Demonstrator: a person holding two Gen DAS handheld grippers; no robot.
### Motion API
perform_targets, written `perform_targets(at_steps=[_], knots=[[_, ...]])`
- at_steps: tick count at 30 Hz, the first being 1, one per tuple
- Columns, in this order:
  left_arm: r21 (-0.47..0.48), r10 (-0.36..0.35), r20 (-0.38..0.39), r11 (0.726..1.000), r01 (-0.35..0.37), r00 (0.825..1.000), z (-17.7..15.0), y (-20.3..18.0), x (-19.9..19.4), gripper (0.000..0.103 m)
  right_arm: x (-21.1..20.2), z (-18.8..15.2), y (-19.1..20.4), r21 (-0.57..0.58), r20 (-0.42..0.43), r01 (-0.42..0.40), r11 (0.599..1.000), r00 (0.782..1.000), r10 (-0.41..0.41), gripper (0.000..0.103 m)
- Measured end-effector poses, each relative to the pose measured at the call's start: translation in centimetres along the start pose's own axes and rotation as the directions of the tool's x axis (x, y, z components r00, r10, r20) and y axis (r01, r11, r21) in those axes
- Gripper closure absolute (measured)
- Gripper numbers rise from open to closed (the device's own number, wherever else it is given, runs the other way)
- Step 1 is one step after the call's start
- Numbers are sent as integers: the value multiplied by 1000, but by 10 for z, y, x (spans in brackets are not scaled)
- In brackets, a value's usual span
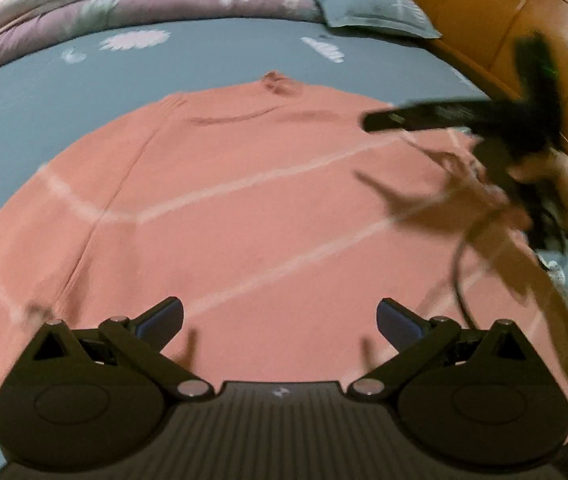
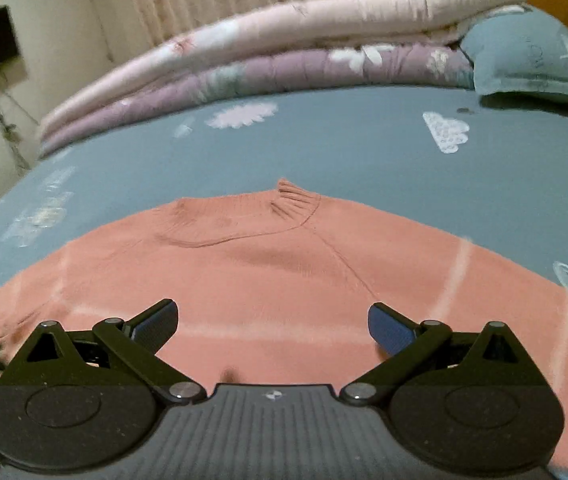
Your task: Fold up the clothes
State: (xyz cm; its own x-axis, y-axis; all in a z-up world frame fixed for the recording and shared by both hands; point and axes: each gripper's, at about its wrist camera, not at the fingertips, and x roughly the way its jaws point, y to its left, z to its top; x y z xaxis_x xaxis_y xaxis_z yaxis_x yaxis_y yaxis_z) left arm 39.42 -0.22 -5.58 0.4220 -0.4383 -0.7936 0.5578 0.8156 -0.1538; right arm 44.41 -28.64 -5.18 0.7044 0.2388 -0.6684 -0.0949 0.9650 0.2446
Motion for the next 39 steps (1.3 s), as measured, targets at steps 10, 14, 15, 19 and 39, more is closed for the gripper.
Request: perform_targets(at_steps=[10,14,15,19,39], knots=[[-66,9,8,998,-8,1000,-16,15,2,1,77,32,6,-121,-25,119,985,992,-123,0],[-57,12,-8,998,-13,1000,-20,14,6,1,87,44,2,-131,-52,134,982,989,-142,0],[-56,13,-13,998,-14,1000,-21,14,7,1,85,48,3,-125,-63,132,983,988,-141,0],[-63,1,-19,998,-2,1000,-25,15,9,1,51,49,18,-20,-53,-41,999,998,40,0],[-46,-38,-4,998,38,999,-26,13,13,1,5,42,-59,98,-148,-32,995,988,46,0]])
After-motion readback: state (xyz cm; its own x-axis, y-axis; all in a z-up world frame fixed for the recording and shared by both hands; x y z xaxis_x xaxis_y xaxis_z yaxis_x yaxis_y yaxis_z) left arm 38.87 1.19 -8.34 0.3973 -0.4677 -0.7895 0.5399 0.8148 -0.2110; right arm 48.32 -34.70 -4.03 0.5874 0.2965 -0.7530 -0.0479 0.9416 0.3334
